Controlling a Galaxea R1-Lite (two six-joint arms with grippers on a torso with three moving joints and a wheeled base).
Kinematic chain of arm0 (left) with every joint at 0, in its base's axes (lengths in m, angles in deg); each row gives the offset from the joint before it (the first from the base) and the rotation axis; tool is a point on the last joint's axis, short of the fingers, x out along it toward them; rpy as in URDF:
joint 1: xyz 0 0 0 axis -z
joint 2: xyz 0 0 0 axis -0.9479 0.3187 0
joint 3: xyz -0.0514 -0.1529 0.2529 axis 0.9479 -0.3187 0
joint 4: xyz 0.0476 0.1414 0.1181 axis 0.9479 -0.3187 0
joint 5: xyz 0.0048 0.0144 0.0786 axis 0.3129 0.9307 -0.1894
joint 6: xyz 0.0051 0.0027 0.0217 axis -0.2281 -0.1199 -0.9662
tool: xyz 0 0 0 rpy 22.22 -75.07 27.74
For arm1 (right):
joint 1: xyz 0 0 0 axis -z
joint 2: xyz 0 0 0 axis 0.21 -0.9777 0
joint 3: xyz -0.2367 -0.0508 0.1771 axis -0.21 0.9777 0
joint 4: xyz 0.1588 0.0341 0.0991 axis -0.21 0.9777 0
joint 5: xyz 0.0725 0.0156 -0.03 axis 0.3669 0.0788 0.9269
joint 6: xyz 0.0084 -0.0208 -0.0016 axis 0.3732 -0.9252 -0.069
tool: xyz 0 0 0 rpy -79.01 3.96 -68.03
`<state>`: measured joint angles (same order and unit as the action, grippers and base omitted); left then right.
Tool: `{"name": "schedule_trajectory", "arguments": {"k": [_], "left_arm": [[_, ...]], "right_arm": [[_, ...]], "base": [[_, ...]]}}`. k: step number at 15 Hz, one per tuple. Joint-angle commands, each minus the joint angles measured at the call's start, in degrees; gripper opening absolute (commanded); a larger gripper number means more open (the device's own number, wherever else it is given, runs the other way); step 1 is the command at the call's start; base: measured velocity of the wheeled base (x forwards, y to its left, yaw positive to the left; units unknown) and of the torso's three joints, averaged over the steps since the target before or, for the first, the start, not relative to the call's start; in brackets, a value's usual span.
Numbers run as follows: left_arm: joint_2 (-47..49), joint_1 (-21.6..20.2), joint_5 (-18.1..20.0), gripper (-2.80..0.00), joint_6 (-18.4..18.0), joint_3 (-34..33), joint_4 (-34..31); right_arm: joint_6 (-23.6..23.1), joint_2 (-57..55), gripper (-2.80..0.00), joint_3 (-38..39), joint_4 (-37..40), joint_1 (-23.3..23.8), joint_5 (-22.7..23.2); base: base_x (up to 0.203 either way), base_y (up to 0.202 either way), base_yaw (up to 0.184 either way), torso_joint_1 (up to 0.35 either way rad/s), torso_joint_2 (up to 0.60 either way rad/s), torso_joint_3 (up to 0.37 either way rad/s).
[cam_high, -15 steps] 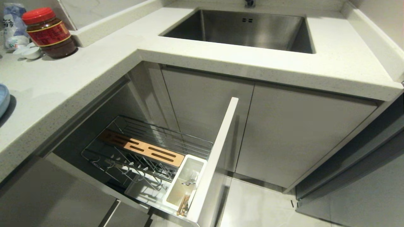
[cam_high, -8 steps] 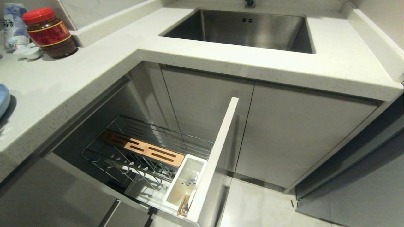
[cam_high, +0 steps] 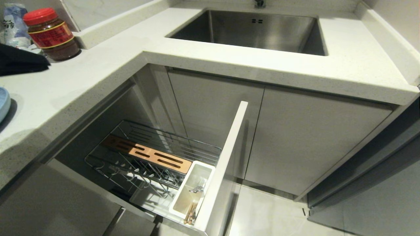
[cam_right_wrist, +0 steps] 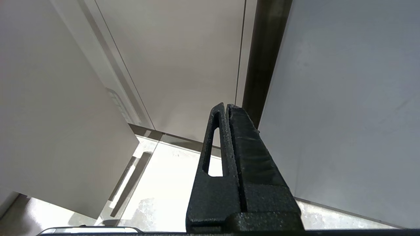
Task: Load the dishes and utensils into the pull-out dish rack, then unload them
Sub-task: Take the fork out of the cupboard
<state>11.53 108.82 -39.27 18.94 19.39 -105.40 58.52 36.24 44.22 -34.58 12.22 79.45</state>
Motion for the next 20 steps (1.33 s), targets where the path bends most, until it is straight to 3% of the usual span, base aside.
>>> {"name": "schedule_trajectory", "arguments": {"k": [1, 4, 6, 8, 11, 13, 14, 18, 20], "left_arm": [[4.43, 3.53, -0.25, -2.80, 0.28, -4.59, -0.23], [6.89, 10.22, -0.73, -2.80, 0.24, -10.04, 0.37], [9.78, 11.31, -2.42, -2.80, 0.90, -11.81, 0.42], [13.52, 11.86, -3.53, -2.80, 6.84, -12.04, 0.36], [17.40, 13.61, -3.35, -2.80, 21.41, -13.33, -1.38], [17.43, 14.15, 0.42, -2.80, 26.74, -18.20, -2.73], [17.19, 14.18, 2.80, 0.00, 27.44, -20.42, -2.96], [17.39, 13.04, 15.42, 0.00, 27.99, -26.47, 0.46], [18.80, 11.77, 16.54, 0.00, 28.00, -29.42, 5.94]], "right_arm": [[0.02, 0.04, -2.80, 1.49, 0.03, -0.01, 0.04], [0.02, 0.04, -2.80, 1.49, 0.03, -0.01, 0.04], [0.02, 0.04, -2.80, 1.49, -0.02, -0.01, 0.04], [0.02, 0.04, -2.80, 1.49, 0.03, -0.01, 0.04], [0.02, 0.04, -2.80, 1.49, -0.06, -0.01, 0.04], [0.02, 0.04, -2.80, 1.49, -0.06, -0.01, 0.04], [0.02, 0.04, -2.80, 1.49, -0.06, -0.01, 0.04], [0.02, 0.04, -2.80, 1.49, -0.06, -0.01, 0.04], [0.02, 0.04, -2.80, 1.49, -0.04, -0.01, 0.04]], "base": [[0.000, 0.000, 0.000, 0.000, 0.00, 0.000], [0.000, 0.000, 0.000, 0.000, 0.00, 0.000], [0.000, 0.000, 0.000, 0.000, 0.00, 0.000], [0.000, 0.000, 0.000, 0.000, 0.00, 0.000], [0.000, 0.000, 0.000, 0.000, 0.00, 0.000], [0.000, 0.000, 0.000, 0.000, 0.00, 0.000], [0.000, 0.000, 0.000, 0.000, 0.00, 0.000], [0.000, 0.000, 0.000, 0.000, 0.00, 0.000], [0.000, 0.000, 0.000, 0.000, 0.00, 0.000]]}}
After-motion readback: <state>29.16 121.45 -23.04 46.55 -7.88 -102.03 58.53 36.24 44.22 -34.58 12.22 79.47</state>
